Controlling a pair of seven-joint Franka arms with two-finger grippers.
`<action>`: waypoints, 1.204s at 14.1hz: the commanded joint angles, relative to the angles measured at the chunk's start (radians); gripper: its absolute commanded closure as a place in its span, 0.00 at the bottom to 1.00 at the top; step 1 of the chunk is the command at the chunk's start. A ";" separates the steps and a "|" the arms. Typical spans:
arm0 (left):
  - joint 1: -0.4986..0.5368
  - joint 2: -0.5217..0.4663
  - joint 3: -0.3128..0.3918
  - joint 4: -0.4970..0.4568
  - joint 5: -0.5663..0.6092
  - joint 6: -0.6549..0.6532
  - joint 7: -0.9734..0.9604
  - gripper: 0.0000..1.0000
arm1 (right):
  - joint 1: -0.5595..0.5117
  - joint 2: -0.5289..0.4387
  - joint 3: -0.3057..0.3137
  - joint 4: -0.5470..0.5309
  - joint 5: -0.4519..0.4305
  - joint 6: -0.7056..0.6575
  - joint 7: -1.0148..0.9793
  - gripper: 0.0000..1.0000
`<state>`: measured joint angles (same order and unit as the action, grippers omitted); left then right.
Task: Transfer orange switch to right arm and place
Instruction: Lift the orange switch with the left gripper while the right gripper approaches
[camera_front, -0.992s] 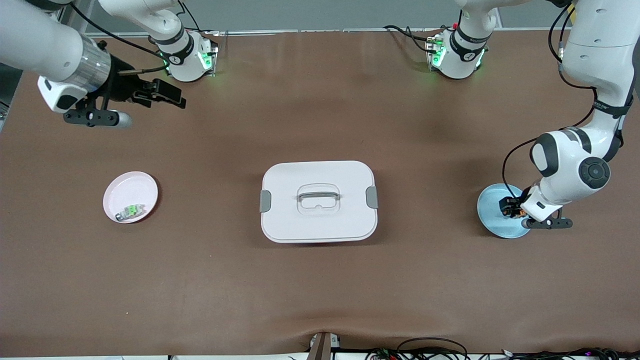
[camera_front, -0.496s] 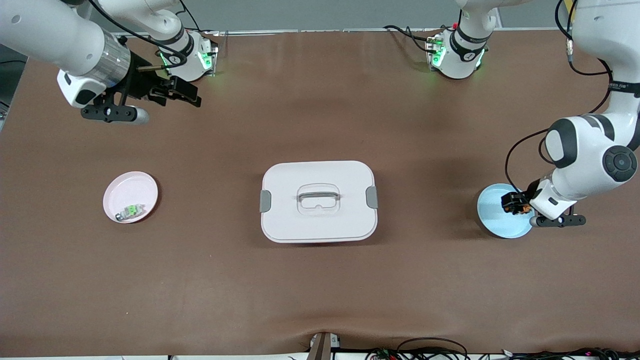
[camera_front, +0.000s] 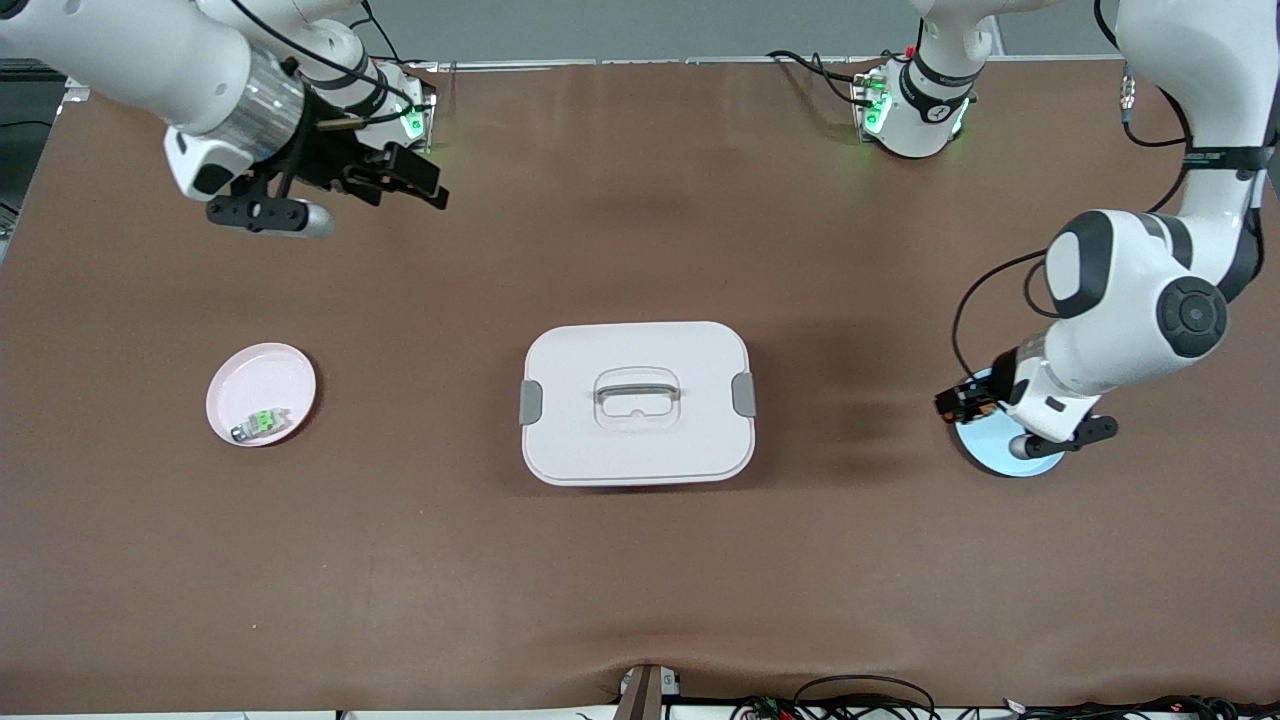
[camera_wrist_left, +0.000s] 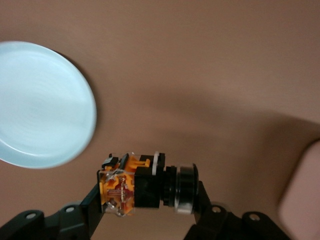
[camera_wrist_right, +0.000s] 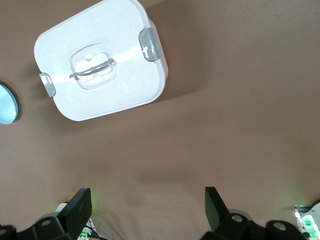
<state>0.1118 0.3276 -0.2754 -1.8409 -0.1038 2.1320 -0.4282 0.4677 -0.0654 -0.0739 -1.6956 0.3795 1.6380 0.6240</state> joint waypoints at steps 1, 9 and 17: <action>-0.010 0.013 -0.070 0.075 -0.065 -0.038 -0.186 1.00 | 0.061 -0.007 -0.007 -0.009 0.018 0.055 0.075 0.00; -0.221 0.103 -0.107 0.265 -0.158 -0.038 -0.763 1.00 | 0.215 0.042 -0.007 -0.009 0.018 0.273 0.290 0.00; -0.381 0.209 -0.107 0.414 -0.353 -0.038 -1.161 1.00 | 0.227 0.052 -0.009 -0.110 0.189 0.502 0.290 0.00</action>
<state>-0.2299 0.4984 -0.3867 -1.4866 -0.4253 2.1177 -1.5192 0.6806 -0.0022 -0.0758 -1.7659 0.5252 2.0889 0.9010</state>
